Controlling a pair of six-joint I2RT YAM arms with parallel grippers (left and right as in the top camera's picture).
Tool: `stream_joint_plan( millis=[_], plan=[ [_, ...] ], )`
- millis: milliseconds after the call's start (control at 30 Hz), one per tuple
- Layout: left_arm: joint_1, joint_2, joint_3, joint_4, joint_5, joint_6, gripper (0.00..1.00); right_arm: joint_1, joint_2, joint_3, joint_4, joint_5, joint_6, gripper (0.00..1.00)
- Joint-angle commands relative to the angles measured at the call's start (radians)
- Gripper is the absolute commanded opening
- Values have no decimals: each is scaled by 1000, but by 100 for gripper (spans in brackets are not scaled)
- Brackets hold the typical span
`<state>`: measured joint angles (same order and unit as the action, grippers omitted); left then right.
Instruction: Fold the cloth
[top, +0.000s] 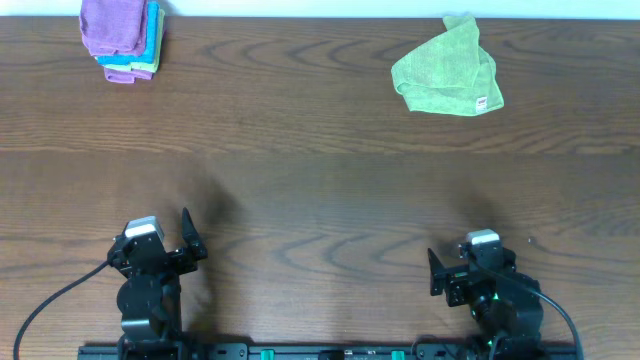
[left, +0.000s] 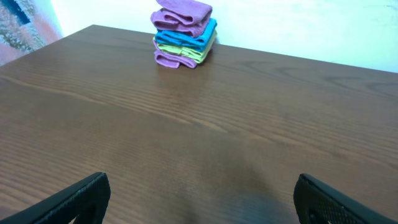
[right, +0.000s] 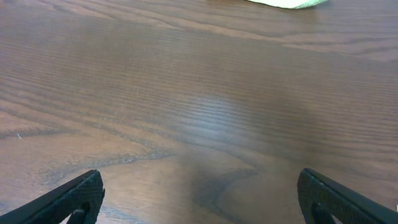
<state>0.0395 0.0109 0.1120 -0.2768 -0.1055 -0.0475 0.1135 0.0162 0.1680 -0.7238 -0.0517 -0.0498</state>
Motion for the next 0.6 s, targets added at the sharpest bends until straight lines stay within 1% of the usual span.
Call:
stream_joint_plan(
  millis=[0,433,500,533,567],
  plan=[
    [5,-5,-25,-6,-13,11,95,-8,-11,-8,-1,7,19,99],
    [5,-5,-25,-6,-13,11,95,-8,-11,-8,3,7,19,99],
    [5,-5,-25,-6,-13,11,95,-8,-11,-8,60,35,20,99],
    [5,-5,-25,-6,-13,11,95,-8,-11,-8,121,55,51,99],
    [5,-5,-25,-6,-13,11,95,-8,-11,-8,193,76,159,99]
  ],
)
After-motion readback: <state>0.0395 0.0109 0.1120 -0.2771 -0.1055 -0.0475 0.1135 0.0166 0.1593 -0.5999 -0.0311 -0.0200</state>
